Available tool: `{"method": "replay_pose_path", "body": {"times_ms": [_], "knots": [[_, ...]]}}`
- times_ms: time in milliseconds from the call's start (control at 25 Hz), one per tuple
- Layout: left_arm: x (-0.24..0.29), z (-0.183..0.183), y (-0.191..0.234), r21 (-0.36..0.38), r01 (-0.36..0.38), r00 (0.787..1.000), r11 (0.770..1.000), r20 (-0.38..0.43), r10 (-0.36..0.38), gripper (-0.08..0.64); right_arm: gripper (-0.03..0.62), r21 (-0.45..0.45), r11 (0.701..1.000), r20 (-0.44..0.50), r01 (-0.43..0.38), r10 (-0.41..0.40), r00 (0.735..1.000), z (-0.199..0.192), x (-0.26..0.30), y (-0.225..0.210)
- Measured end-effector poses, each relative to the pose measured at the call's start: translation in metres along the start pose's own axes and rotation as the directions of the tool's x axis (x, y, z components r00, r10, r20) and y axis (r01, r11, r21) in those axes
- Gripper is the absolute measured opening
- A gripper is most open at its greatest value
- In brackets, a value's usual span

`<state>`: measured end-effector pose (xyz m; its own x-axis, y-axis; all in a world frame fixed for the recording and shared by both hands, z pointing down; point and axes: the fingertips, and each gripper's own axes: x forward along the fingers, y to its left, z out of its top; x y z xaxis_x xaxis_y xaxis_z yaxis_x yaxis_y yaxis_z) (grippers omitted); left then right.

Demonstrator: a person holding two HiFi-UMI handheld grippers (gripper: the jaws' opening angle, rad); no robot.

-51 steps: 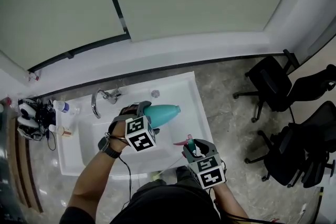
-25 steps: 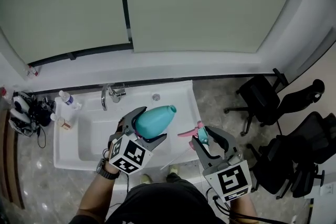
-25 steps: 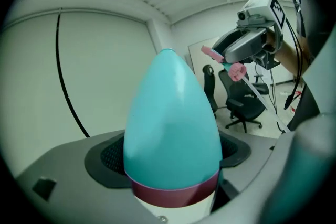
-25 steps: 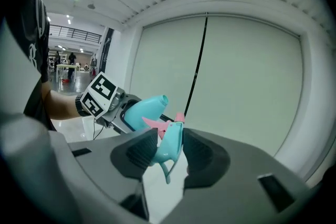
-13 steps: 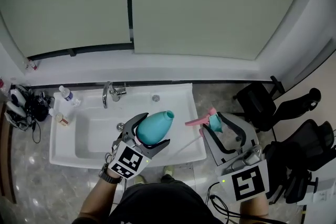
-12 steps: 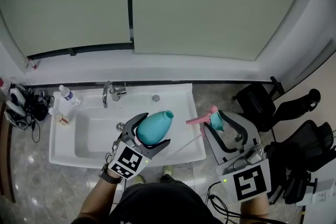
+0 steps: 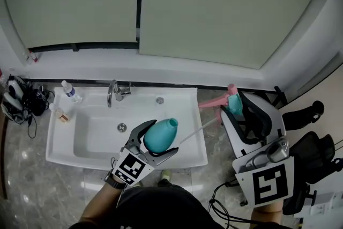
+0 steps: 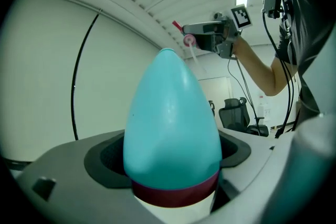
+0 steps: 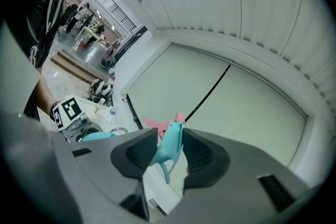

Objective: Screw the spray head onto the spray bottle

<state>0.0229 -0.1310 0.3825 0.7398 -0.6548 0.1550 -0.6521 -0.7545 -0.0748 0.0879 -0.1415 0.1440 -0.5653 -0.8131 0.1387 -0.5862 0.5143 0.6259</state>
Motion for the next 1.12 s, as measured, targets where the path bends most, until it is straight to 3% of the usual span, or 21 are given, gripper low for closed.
{"method": "replay_pose_path", "body": {"times_ms": [240, 560, 920, 1120], "knots": [[0.001, -0.009, -0.007, -0.012, 0.017, 1.0, 1.0, -0.007, -0.017, 0.439, 0.153, -0.083, 0.996, 0.029, 0.036, -0.033, 0.999, 0.027, 0.011, -0.015], [-0.001, -0.009, -0.013, -0.026, 0.035, 0.999, 0.999, 0.01, -0.034, 0.439, 0.153, -0.136, 0.99, 0.05, 0.03, -0.024, 0.998, 0.041, 0.024, 0.0], [0.001, 0.008, -0.014, -0.032, 0.021, 0.999, 0.999, 0.044, -0.02, 0.439, 0.153, -0.205, 0.974, 0.009, -0.101, 0.105, 0.994, 0.018, 0.035, 0.057], [0.001, 0.007, -0.012, -0.03, 0.005, 1.0, 1.0, -0.002, -0.005, 0.439, 0.153, -0.189, 0.971, 0.005, -0.147, 0.151, 0.989, 0.002, 0.039, 0.081]]}}
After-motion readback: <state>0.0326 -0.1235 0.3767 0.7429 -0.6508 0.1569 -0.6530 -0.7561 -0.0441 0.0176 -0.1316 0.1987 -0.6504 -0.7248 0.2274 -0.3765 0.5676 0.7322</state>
